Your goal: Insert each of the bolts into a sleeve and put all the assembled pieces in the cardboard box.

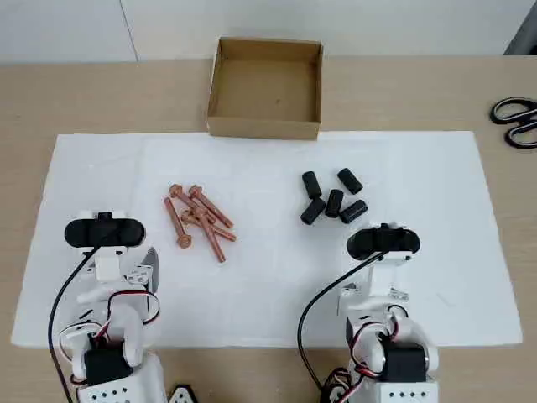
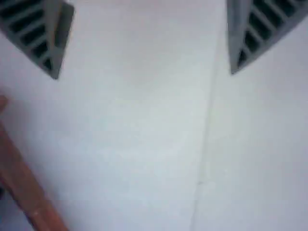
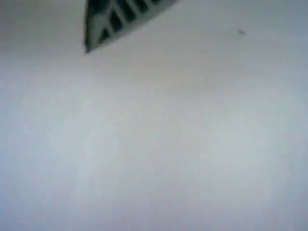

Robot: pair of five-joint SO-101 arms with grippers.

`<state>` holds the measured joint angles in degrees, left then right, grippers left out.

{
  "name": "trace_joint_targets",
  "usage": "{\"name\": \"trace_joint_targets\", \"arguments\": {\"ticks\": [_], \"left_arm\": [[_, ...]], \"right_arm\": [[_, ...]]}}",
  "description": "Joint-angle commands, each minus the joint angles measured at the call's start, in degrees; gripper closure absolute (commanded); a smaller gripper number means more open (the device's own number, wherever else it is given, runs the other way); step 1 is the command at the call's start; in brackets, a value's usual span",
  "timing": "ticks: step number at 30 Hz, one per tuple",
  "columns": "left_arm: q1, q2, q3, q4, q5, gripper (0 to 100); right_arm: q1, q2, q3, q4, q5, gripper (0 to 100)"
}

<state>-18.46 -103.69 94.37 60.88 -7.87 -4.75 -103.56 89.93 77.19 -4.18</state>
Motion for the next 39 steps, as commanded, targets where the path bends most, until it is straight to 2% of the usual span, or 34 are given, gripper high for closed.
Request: {"name": "trace_joint_targets", "arguments": {"ticks": [1,19,23,29,37,39], "left_arm": [[0.0,-0.5,-0.3,-1.5,-0.3,78],[0.0,-0.5,-0.3,-1.5,-0.3,78],[0.0,-0.5,-0.3,-1.5,-0.3,78],[0.0,-0.5,-0.3,-1.5,-0.3,78],[0.0,-0.5,-0.3,-1.5,-0.3,78],[0.0,-0.5,-0.3,-1.5,-0.3,78]], "right_arm": [[-1.6,-0.4,-0.3,-0.7,0.0,78.9],[-2.7,-0.4,-0.3,-1.5,0.0,78.9],[-0.9,-0.4,1.5,-10.5,0.4,78.9],[7.2,-0.4,-13.8,-21.8,0.2,78.9],[6.4,-0.4,-25.2,-28.3,-0.1,78.9],[6.5,0.1,-28.4,-29.1,-2.7,78.9]]}}
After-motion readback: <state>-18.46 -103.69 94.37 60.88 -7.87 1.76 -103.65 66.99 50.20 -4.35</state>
